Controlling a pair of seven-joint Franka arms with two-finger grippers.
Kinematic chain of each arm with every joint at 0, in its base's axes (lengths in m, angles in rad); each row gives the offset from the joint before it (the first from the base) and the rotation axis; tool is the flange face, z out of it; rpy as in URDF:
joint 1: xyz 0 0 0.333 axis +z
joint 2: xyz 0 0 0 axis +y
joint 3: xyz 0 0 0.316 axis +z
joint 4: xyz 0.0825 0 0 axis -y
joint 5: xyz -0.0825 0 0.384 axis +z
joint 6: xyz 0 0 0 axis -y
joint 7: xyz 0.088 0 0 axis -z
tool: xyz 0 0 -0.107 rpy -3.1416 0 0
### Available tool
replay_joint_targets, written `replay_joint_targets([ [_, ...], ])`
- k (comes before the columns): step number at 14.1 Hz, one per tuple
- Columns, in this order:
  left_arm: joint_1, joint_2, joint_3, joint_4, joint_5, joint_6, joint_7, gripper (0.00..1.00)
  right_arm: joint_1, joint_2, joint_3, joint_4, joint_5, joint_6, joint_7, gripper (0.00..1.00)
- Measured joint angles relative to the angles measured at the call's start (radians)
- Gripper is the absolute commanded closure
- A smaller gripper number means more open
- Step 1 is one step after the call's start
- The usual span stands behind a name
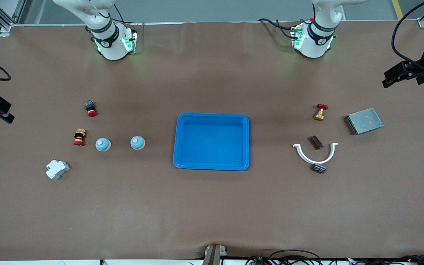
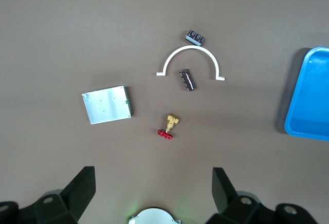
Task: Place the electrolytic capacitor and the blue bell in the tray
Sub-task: 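Move the left gripper toward the black capacitor inside the white arc, then grasp the black capacitor with the left gripper while the right gripper reaches the bell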
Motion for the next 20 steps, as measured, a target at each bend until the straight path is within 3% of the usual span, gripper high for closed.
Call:
replay_joint_targets([
  [8, 0.001, 0.015, 0.002, -0.015, 0.000, 0.024, -0.007, 0.00, 0.000, 0.000, 0.000, 0.004, 0.000, -0.002, 0.000, 0.00],
  [17, 0.015, 0.050, 0.002, -0.324, -0.022, 0.423, -0.216, 0.00, 0.000, 0.000, 0.001, 0.005, 0.000, -0.003, 0.000, 0.00],
  [20, 0.015, 0.092, 0.002, -0.386, -0.066, 0.520, -0.300, 0.00, 0.000, 0.000, 0.001, 0.005, 0.000, -0.002, 0.000, 0.00],
])
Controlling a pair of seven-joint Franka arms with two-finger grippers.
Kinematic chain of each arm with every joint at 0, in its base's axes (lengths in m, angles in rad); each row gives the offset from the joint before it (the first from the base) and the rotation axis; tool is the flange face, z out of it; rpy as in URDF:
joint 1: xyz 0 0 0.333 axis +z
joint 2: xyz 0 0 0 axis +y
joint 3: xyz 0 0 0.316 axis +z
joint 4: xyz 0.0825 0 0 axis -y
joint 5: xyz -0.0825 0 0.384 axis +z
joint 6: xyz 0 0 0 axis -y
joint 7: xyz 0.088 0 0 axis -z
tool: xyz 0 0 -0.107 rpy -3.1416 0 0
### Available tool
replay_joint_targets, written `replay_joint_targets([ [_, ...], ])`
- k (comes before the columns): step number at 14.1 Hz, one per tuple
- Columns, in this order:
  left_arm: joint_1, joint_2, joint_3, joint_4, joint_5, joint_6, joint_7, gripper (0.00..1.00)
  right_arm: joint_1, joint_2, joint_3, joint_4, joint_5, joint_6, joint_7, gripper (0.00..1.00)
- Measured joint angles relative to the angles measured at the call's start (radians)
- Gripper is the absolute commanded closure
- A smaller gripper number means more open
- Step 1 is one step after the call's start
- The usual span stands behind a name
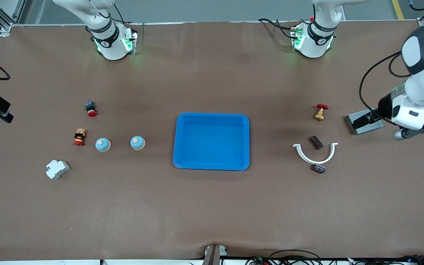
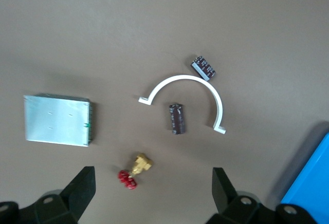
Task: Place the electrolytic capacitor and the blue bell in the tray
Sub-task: 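Grasp the black capacitor with the left gripper while the right gripper reaches the bell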
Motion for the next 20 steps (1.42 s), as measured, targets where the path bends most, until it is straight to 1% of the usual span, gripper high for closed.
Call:
replay_joint_targets([
  [2, -0.001, 0.046, -0.002, -0.009, -0.007, 0.049, -0.057, 0.00, 0.001, 0.000, 0.004, 0.000, 0.000, 0.000, 0.000, 0.00],
  [3, -0.002, 0.074, -0.004, -0.012, -0.008, 0.075, -0.098, 0.04, 0.003, 0.000, 0.008, 0.000, 0.000, -0.001, -0.001, 0.00],
  [4, -0.003, 0.103, -0.007, -0.013, -0.008, 0.101, -0.141, 0.11, 0.007, 0.000, 0.011, 0.000, 0.000, -0.004, -0.001, 0.00],
  [6, -0.014, 0.157, -0.014, -0.016, -0.008, 0.141, -0.200, 0.19, 0.015, 0.002, 0.017, -0.002, 0.000, -0.014, -0.001, 0.00],
  [9, -0.034, 0.218, -0.018, -0.041, -0.008, 0.217, -0.244, 0.21, 0.028, 0.005, 0.019, -0.003, 0.000, -0.058, -0.001, 0.00],
  [11, -0.040, 0.249, -0.018, -0.082, -0.008, 0.305, -0.263, 0.24, 0.036, 0.005, 0.019, -0.003, 0.000, -0.111, -0.003, 0.00],
  [15, -0.050, 0.290, -0.018, -0.183, -0.004, 0.467, -0.269, 0.25, 0.079, 0.011, 0.021, -0.005, 0.001, -0.129, -0.033, 0.00],
  [17, -0.065, 0.297, -0.019, -0.220, 0.016, 0.495, -0.269, 0.30, 0.108, 0.023, 0.022, -0.018, 0.001, -0.133, -0.033, 0.00],
  [20, -0.069, 0.309, -0.018, -0.241, 0.035, 0.517, -0.269, 0.34, 0.141, 0.062, 0.022, -0.029, 0.001, -0.120, -0.033, 0.00],
])
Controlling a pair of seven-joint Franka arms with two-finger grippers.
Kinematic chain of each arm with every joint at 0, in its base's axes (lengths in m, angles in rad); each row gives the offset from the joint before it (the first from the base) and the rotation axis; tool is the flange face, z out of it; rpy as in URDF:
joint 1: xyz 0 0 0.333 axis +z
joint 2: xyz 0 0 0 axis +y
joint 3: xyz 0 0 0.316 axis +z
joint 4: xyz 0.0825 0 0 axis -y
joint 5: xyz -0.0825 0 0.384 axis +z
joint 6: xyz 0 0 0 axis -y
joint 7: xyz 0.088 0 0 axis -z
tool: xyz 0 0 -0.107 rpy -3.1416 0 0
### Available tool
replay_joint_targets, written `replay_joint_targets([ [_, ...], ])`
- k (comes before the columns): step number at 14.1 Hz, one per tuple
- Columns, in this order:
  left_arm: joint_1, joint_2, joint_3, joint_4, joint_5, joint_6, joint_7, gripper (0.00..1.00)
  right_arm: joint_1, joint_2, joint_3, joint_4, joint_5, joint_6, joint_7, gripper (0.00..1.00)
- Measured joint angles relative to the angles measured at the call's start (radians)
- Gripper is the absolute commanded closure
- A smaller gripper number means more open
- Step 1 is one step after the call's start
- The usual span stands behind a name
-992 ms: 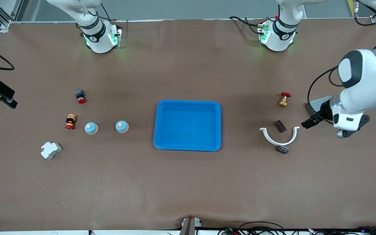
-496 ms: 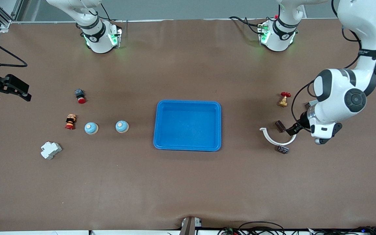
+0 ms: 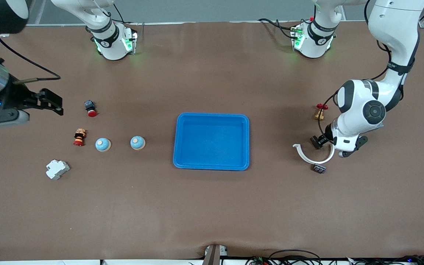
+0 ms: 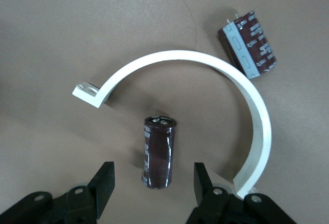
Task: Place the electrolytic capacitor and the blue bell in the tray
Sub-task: 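Grasp the black capacitor with the left gripper while the right gripper reaches the bell, then place the capacitor in the tray while the right gripper grasps the bell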
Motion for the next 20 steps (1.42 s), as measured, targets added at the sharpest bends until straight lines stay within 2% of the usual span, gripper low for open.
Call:
replay_joint_targets([
  [5, 0.000, 0.048, 0.000, -0.001, 0.001, 0.047, 0.000, 0.44, 0.034, 0.058, 0.000, -0.035, 0.000, 0.083, 0.000, 0.00],
  [6, 0.000, 0.057, 0.000, -0.001, 0.001, 0.056, -0.001, 0.53, 0.036, 0.065, 0.000, -0.062, 0.000, 0.121, 0.000, 0.00],
  [8, 0.000, 0.069, 0.000, -0.001, 0.001, 0.066, -0.011, 0.94, 0.037, 0.074, 0.000, -0.123, 0.000, 0.201, 0.000, 0.00],
  [9, -0.001, 0.071, 0.000, 0.000, 0.001, 0.069, -0.018, 1.00, 0.037, 0.078, 0.000, -0.154, 0.001, 0.240, 0.001, 0.00],
  [15, -0.040, 0.066, -0.001, 0.012, 0.002, 0.070, -0.122, 1.00, 0.059, 0.090, 0.001, -0.388, 0.028, 0.540, 0.014, 0.00],
  [18, -0.157, 0.044, -0.003, 0.055, 0.014, 0.033, -0.281, 1.00, 0.104, 0.097, 0.002, -0.423, 0.029, 0.562, 0.015, 0.00],
  [20, -0.237, 0.032, -0.005, 0.142, 0.044, -0.062, -0.395, 1.00, 0.143, 0.102, 0.003, -0.427, 0.027, 0.560, 0.001, 0.00],
])
